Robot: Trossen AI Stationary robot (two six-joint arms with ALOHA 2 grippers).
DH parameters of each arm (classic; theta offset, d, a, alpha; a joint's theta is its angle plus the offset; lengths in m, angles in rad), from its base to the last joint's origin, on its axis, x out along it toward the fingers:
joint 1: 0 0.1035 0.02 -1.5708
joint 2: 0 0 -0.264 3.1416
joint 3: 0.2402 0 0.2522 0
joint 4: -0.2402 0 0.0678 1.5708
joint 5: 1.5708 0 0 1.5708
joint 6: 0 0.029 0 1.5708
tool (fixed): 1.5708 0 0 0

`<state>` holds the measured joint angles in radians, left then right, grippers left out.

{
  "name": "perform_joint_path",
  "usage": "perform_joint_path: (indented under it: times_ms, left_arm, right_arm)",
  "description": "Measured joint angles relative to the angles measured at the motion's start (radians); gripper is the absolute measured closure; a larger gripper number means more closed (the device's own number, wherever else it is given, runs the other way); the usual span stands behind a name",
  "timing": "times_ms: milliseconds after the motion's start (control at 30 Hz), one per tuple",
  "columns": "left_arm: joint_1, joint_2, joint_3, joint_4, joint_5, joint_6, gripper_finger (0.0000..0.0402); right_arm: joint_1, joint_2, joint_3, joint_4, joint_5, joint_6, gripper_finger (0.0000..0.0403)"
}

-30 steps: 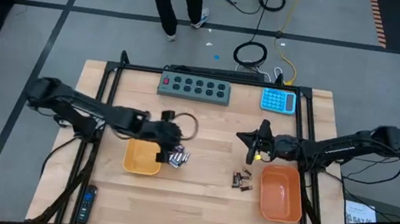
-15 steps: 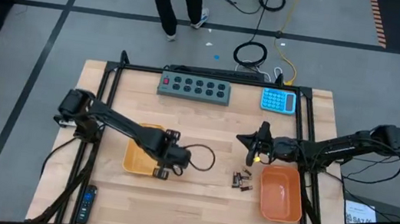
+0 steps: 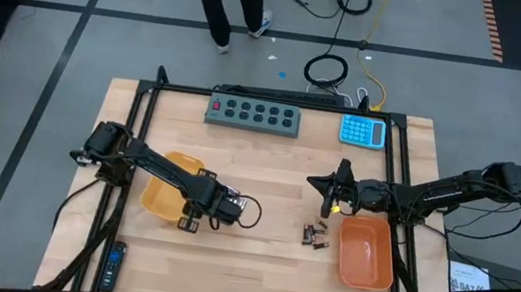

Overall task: Sort batteries
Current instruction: Put the silver battery into the yellow bin

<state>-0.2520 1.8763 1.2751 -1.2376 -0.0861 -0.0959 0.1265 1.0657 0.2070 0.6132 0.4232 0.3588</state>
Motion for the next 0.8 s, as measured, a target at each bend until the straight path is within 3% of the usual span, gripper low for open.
perform_joint_path:
  times_ms: [367,600,800]
  left_arm:
    - [0.0,0.0,0.062,0.186,-0.18,0.095,0.027]
    - [0.142,0.001,0.061,0.326,-0.147,0.235,0.027]
    - [0.226,0.007,0.061,0.381,-0.008,0.305,0.027]
  right_arm:
    - [0.0,0.0,0.0,0.0,0.0,-0.007,0.0403]
    - [0.0,0.0,0.0,0.001,0.0,-0.013,0.0403]
    - [0.0,0.0,0.0,-0.012,0.0,-0.013,0.0403]
